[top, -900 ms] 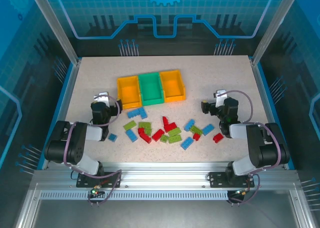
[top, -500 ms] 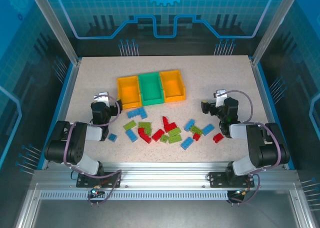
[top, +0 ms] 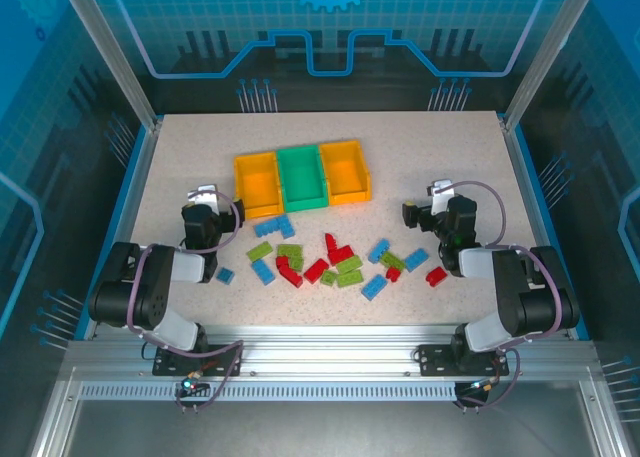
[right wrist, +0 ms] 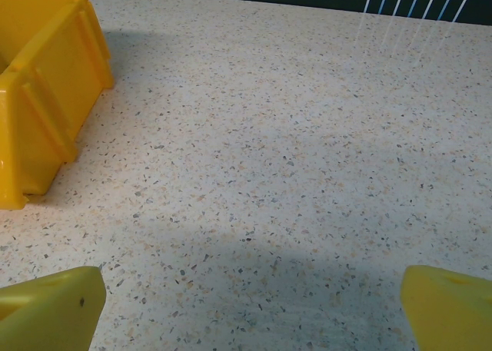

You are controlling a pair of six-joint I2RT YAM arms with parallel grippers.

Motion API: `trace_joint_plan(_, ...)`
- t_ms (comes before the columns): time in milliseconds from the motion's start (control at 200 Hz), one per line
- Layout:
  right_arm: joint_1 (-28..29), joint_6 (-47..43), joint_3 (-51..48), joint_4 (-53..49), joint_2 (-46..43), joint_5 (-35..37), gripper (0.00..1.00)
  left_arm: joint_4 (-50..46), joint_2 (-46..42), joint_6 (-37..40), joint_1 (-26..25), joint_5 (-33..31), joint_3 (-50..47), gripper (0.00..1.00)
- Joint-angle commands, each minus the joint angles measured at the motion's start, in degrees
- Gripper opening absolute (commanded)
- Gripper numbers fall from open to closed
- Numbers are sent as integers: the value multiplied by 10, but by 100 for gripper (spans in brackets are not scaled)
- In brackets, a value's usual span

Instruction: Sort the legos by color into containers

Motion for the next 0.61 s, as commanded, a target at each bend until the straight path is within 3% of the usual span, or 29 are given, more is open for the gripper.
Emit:
trace_joint_plan(0, -7, -8, 38, -57, -10, -7, 100, 9, -5, -2, -4, 12, 12, 99)
trace_joint_plan(75, -4, 9, 125, -238, -38, 7, 99, -50, -50, -2, -4, 8, 24, 99)
trace_joint_plan(140, -4, 38, 192, -360, -45, -14, 96, -168, -108, -25, -4, -14, 55, 99)
trace_joint_plan(255, 18, 72, 277, -470, -35, -35, 90, -450, -194, -126, -4, -31, 150, 99)
trace_joint_plan(340, 47, 86, 350, -544, 0, -36, 85, -582, -230, -188, -6, -18, 192, 99)
trace_joint_plan(600, 140, 102, 586, -730, 174, 11, 77, -675, -330, -275, -20, -10, 160, 99)
